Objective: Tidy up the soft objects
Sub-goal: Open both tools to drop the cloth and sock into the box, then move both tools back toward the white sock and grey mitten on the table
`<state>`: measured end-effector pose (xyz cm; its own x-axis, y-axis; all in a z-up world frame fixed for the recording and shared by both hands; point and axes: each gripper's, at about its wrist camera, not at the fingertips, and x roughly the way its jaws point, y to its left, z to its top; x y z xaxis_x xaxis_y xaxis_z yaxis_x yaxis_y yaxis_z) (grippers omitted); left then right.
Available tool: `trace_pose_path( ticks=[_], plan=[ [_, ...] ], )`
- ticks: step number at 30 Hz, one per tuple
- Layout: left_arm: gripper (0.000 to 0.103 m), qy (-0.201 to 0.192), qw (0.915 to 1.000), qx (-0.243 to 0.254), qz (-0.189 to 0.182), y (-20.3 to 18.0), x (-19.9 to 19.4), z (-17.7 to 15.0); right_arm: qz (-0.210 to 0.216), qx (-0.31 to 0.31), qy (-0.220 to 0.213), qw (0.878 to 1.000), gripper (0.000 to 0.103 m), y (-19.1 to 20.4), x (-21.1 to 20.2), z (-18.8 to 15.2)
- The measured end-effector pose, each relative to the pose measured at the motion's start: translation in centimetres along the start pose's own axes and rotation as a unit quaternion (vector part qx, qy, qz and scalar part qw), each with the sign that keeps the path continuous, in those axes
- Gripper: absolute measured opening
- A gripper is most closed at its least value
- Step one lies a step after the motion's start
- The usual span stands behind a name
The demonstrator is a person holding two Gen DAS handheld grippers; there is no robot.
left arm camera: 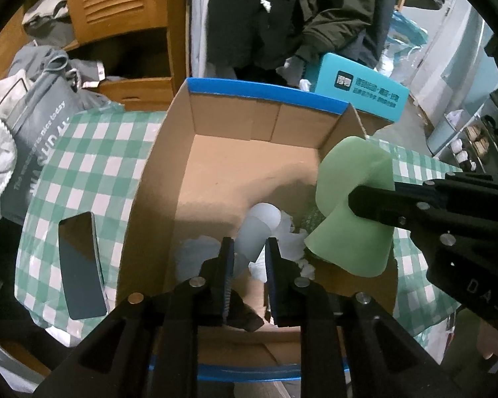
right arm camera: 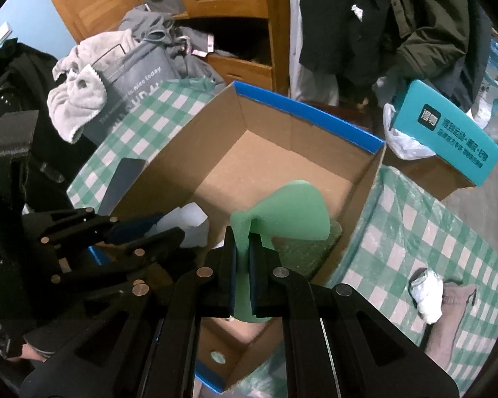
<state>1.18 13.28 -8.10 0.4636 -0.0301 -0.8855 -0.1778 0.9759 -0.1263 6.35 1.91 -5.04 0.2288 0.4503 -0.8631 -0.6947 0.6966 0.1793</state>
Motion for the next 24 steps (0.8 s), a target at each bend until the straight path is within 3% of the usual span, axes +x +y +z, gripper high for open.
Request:
trace_pose_path(
  ticks=[2, 4, 6, 8, 11, 15, 20, 24],
  plan=[
    [0.021, 0.006, 1.0000, -0.006, 0.004, 0.3, 0.3, 0.0, 0.002, 0.001, 0.001, 1.000, 0.006, -0.1, 0.1, 0.0],
    [0.025, 0.008, 0.9999, -0.011, 0.005, 0.4, 0.4, 0.0, 0.000, 0.003, 0.002, 1.000, 0.015, -0.1, 0.2, 0.0],
    [0.031, 0.008, 0.9999, -0.010, 0.009, 0.4, 0.4, 0.0, -0.003, 0.007, 0.004, 1.000, 0.039, -0.4, 0.2, 0.0],
    [0.035, 0.005, 0.9999, -0.005, 0.015, 0.1, 0.2, 0.0, -0.006, 0.014, 0.002, 1.000, 0.052, -0.7, 0.1, -0.1],
    [0.044, 0.003, 0.9998, -0.002, 0.020, 0.0, 0.1, 0.0, -0.013, 0.022, -0.003, 1.000, 0.054, -1.2, -0.3, -0.2],
    [0.048, 0.000, 0.9998, -0.003, 0.021, -0.2, -0.1, 0.1, -0.021, 0.032, -0.009, 0.999, 0.056, -2.2, -1.0, -0.5],
    [0.065, -0.010, 0.9998, -0.001, 0.017, -0.9, -0.6, 0.3, -0.030, 0.038, -0.014, 0.999, 0.058, -3.0, -1.8, -0.9],
    [0.066, -0.015, 0.9998, 0.004, 0.013, -1.5, -0.9, 0.3, -0.036, 0.043, -0.016, 0.998, 0.059, -3.7, -2.3, -1.3]
  ],
)
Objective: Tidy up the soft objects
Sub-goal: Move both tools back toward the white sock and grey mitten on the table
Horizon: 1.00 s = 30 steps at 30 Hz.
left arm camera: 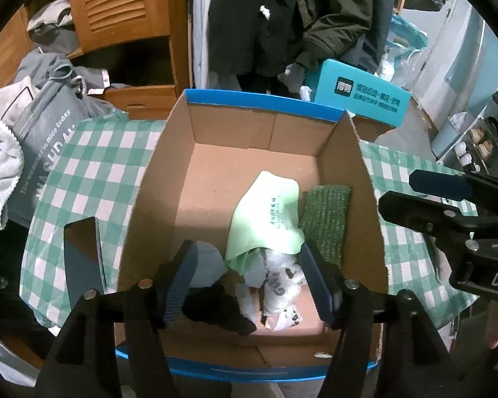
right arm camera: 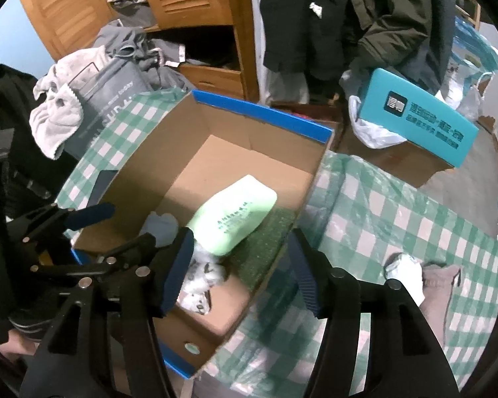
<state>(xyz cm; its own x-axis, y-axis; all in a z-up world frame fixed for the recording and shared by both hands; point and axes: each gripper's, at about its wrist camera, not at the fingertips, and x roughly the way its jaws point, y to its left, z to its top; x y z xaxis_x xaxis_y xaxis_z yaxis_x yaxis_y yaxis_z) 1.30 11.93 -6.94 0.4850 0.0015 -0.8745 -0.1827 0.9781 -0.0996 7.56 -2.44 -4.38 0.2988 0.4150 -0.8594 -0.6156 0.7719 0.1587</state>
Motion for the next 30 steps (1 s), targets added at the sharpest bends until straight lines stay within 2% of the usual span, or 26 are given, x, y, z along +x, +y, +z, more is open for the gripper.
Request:
trace_pose_path(
  ticks=[13, 30],
  plan=[
    [0.077, -0.002, 0.9997, 0.023, -0.010, -2.8, -0.4, -0.1, -0.016, 0.015, -0.002, 1.000, 0.062, -2.9, -1.2, -1.8],
    [0.078, 0.021, 0.9964, 0.079, -0.020, -8.5, 0.4, -0.5, -0.029, 0.055, 0.003, 0.998, 0.062, -8.2, -2.1, -5.4]
  ],
)
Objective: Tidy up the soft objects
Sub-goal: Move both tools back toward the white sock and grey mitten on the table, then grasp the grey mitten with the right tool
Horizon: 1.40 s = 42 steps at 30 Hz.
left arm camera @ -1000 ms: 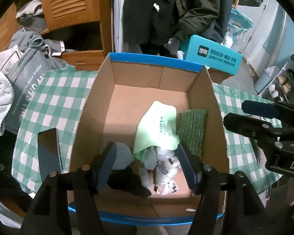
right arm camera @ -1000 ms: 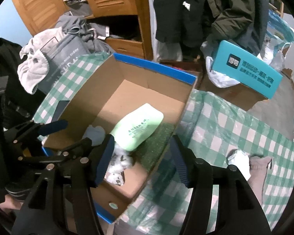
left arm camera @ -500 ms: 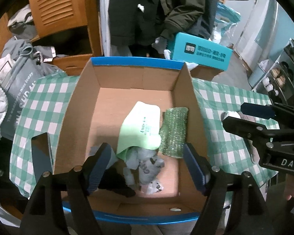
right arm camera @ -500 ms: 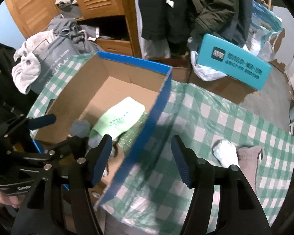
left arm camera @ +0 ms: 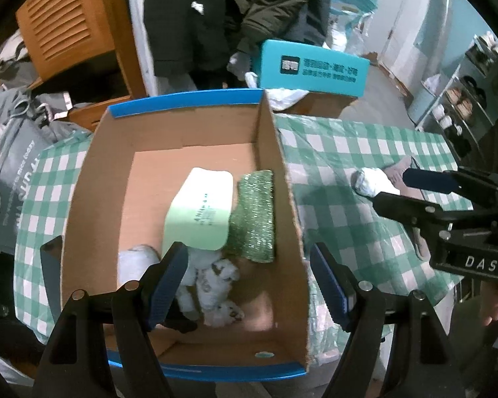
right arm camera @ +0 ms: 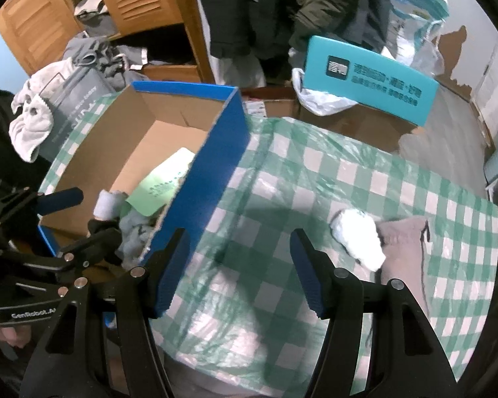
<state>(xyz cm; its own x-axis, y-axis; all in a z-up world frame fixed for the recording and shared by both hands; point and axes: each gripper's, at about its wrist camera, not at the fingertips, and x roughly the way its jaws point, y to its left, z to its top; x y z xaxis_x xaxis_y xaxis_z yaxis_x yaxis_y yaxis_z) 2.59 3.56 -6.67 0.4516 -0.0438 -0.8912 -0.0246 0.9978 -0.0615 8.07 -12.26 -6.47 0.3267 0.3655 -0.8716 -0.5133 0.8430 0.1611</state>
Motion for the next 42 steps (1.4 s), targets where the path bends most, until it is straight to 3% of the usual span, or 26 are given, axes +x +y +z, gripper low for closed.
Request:
trace_pose_path(
  ticks=[7, 13, 19, 31, 42],
  plan=[
    [0.078, 0.013, 0.9999, 0.009, -0.004, -1.8, 0.8, 0.4, -0.013, 0.023, -0.005, 1.000, 0.062, -2.8, -0.7, -1.1],
    [0.078, 0.011, 0.9995, -0.006, -0.030, -2.9, 0.9, 0.7, -0.023, 0.047, -0.003, 0.999, 0.062, -5.3, -0.8, -2.0],
    [0.078, 0.010, 0.9996, -0.001, -0.027, -4.3, 1.2, 1.2, -0.032, 0.063, -0.002, 0.997, 0.062, -7.6, -1.1, -3.0],
    [0.078, 0.015, 0.9992, 0.027, -0.026, -7.7, 2.2, 1.9, -0.061, 0.095, -0.003, 0.994, 0.062, -12.2, -1.5, -4.5],
    [0.081, 0.051, 0.9955, 0.073, -0.033, -11.8, 5.0, 1.4, -0.076, 0.108, 0.022, 0.991, 0.062, -15.3, -0.1, -6.2]
  ],
)
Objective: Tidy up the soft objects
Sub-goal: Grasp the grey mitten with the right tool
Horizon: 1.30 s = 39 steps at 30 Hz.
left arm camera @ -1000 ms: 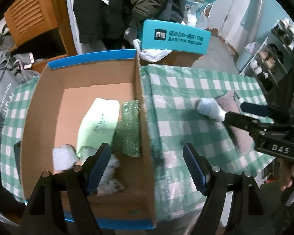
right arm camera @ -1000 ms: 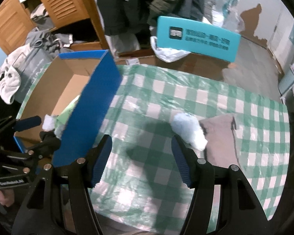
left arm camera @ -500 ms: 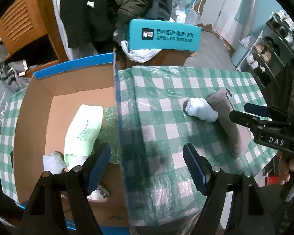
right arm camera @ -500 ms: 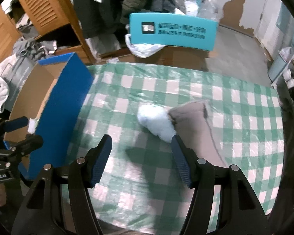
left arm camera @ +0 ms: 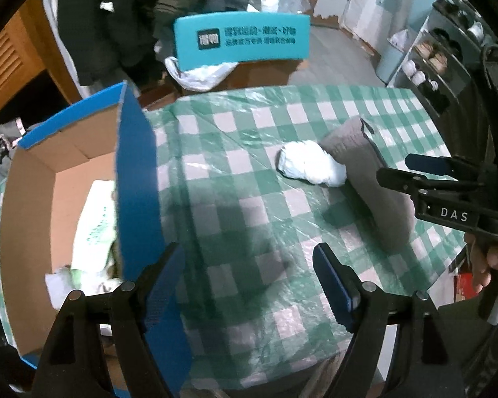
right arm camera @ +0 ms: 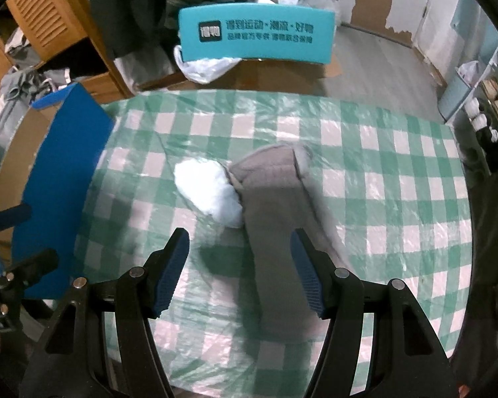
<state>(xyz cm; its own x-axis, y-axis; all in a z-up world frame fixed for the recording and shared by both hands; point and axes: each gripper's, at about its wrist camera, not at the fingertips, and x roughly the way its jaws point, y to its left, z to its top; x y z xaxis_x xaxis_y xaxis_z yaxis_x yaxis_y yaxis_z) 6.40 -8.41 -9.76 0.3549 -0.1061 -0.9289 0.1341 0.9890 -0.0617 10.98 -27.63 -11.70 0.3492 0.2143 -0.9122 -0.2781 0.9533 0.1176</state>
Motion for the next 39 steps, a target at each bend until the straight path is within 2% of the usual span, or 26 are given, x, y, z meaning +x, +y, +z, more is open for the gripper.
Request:
trace_pose_path(
  ticks=[10, 21, 33, 34, 35, 37, 39],
  plan=[
    [0.081, 0.028, 0.9989, -0.027, -0.024, -0.7, 3.9, 0.6, -0.020, -0.001, 0.039, 0.999, 0.063, -1.8, 3.4, -0.9],
    [0.081, 0.050, 0.9980, -0.027, -0.026, -1.4, 7.0, 1.2, -0.032, 0.002, 0.079, 0.996, 0.063, -2.5, 7.0, -1.9],
    [0.081, 0.073, 0.9961, -0.037, -0.034, -1.2, 9.6, 1.9, -0.060, -0.010, 0.077, 0.995, 0.063, -2.7, 8.7, -2.4],
    [0.081, 0.074, 0.9959, -0.038, -0.035, -1.1, 9.7, 2.0, -0.059, -0.009, 0.078, 0.995, 0.062, -2.9, 8.7, -2.5],
    [0.081, 0.076, 0.9956, -0.041, -0.037, -1.1, 9.8, 2.0, -0.061, -0.008, 0.077, 0.995, 0.056, -3.0, 8.7, -2.5],
    [0.081, 0.077, 0.9952, -0.045, -0.040, -1.0, 9.9, 2.1, -0.068, -0.008, 0.075, 0.995, 0.043, -3.1, 8.7, -2.3],
    [0.081, 0.076, 0.9952, -0.046, -0.042, -1.1, 9.9, 2.2, -0.061, 0.001, 0.070, 0.996, 0.024, -3.6, 8.4, -2.3]
  ],
)
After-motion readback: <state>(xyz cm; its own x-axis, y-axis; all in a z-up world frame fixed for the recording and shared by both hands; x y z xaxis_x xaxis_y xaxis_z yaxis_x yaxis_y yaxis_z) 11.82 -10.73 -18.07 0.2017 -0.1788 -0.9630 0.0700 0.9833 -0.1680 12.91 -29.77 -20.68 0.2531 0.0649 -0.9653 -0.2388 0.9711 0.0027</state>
